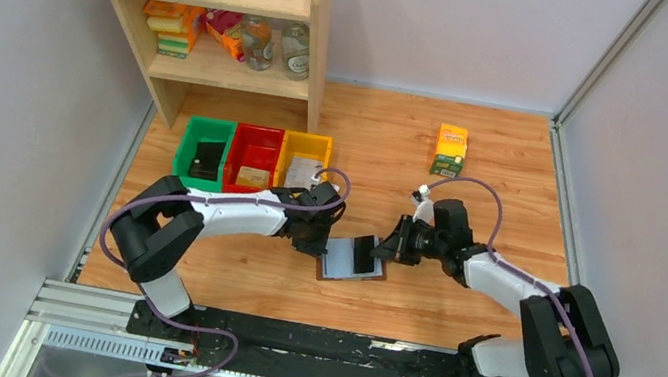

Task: Take the credit cards out of the card holder
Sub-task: Remove the credit card from the card holder, then place the credit card in the storage box.

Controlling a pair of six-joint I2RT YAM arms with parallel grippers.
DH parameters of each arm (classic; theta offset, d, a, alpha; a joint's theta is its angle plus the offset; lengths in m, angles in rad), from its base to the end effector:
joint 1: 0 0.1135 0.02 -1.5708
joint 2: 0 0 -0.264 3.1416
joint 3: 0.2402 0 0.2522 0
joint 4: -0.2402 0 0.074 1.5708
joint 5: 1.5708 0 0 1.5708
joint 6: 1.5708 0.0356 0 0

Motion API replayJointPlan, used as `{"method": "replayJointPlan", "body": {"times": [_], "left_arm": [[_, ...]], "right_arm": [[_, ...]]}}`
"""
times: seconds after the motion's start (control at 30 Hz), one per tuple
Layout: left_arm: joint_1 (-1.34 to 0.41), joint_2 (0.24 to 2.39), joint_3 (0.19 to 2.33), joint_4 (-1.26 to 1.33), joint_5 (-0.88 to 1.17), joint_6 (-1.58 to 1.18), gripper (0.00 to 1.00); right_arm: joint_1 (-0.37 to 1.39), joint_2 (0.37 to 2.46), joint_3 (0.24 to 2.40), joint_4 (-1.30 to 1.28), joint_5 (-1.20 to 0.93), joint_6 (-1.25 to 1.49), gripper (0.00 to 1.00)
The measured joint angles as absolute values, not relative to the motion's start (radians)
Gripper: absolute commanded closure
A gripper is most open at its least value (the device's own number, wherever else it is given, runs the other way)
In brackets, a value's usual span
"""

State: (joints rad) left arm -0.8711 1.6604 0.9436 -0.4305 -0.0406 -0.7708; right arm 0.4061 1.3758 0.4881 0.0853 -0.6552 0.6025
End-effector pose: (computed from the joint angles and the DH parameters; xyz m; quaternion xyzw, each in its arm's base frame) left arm 0.2025 -0.2383 0.1609 0.0447 0.9764 -0.1402 0.1577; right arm 0.2129 0.1151 0.1469 -0.0340 0.8854 0.4327 0.1666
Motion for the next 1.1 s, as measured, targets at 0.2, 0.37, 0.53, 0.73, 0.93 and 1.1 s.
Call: {"method": "replayJointPlan", "body": {"times": [0.2, 0.37, 0.53, 0.73, 0.93, 1.1], "left_arm": [[-0.87, 1.556, 0.936, -0.468, -0.094, -0.752, 0.58], [-0.837, 1.391, 0.942, -0.497, -0.105, -0.752, 0.41], [-0.759, 1.283, 0.942, -0.515, -0.039, -0.773, 0.34], [-0.7, 1.144, 0.928, -0.521, 0.033, -0.851, 0.3], [-0.701, 1.06, 0.924, -0.514, 0.072, -0.946, 0.29], [-0.701, 1.058, 0.903, -0.482, 0.108, -1.008, 0.29]], "right_arm": [[0.41, 1.218, 0.501, -0.08, -0.536, 0.54, 1.0], [0.504, 1.099, 0.564, -0.22, -0.363, 0.479, 1.0], [0.735, 1.003, 0.638, -0.273, -0.099, 0.408, 1.0], [1.02, 0.978, 0.675, -0.269, 0.285, 0.289, 1.0], [1.277, 1.046, 0.68, -0.193, 0.612, 0.118, 1.0], [1.409, 1.179, 0.717, -0.079, 0.815, -0.041, 1.0]]}}
